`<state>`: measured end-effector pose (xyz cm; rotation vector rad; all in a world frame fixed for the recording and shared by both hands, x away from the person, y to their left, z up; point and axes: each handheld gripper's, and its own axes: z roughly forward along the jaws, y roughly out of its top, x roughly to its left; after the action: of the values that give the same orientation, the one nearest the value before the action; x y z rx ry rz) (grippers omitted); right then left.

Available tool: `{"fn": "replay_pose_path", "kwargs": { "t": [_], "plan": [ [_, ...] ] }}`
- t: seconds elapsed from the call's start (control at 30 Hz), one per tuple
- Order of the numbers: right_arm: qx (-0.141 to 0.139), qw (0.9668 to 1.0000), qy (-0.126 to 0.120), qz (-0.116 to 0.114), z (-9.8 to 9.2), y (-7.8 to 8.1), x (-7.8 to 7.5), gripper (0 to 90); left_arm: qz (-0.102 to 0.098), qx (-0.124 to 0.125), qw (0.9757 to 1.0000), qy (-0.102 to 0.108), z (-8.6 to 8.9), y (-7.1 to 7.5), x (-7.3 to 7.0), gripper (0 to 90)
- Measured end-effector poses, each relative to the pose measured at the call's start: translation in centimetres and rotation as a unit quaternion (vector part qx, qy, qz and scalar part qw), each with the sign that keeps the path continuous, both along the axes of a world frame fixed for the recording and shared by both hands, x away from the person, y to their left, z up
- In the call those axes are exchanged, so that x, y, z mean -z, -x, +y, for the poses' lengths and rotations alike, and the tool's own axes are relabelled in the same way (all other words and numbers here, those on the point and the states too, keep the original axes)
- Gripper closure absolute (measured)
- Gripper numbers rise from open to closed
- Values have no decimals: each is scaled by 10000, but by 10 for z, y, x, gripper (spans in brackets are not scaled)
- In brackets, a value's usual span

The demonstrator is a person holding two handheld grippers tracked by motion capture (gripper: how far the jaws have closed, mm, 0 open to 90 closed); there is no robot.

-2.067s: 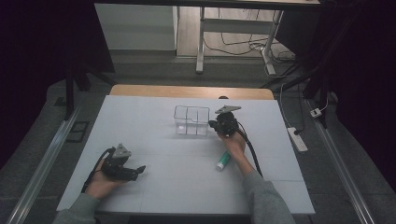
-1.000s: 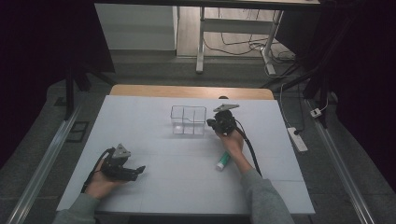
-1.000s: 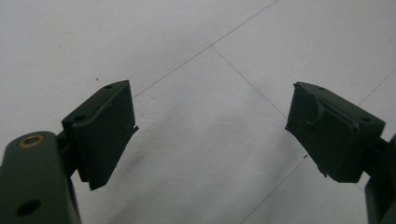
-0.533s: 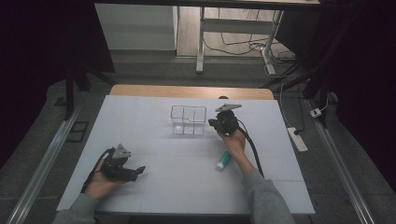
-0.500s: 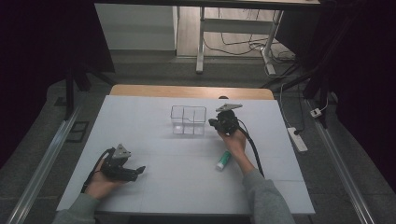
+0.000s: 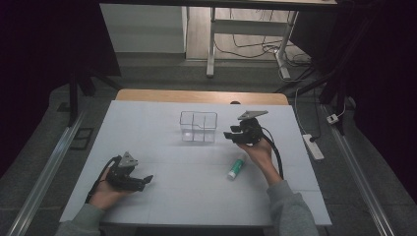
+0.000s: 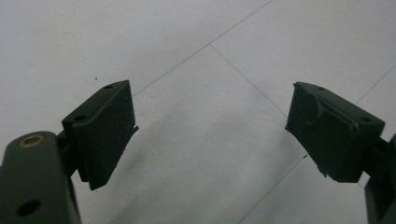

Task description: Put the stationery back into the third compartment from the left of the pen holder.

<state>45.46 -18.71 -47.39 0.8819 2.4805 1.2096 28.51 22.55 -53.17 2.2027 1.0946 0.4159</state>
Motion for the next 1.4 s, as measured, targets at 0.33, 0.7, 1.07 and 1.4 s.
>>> {"fn": "replay_pose_path", "kwargs": {
  "t": [0.33,0.7,1.07,1.4],
  "plan": [
    [-486,9981,274,-273,-20,15,-16,374,8,8,10000,-22,0,0,0,152],
    [-1346,9884,593,-372,-33,25,-25,298,7,14,10000,-32,0,0,0,151],
    [-1744,9804,845,-349,-32,30,-28,284,17,47,10000,-43,-1,0,1,152],
    [-2031,9713,1176,-394,-30,34,-28,271,24,83,9999,-72,-1,-1,1,152]
  ]
}}
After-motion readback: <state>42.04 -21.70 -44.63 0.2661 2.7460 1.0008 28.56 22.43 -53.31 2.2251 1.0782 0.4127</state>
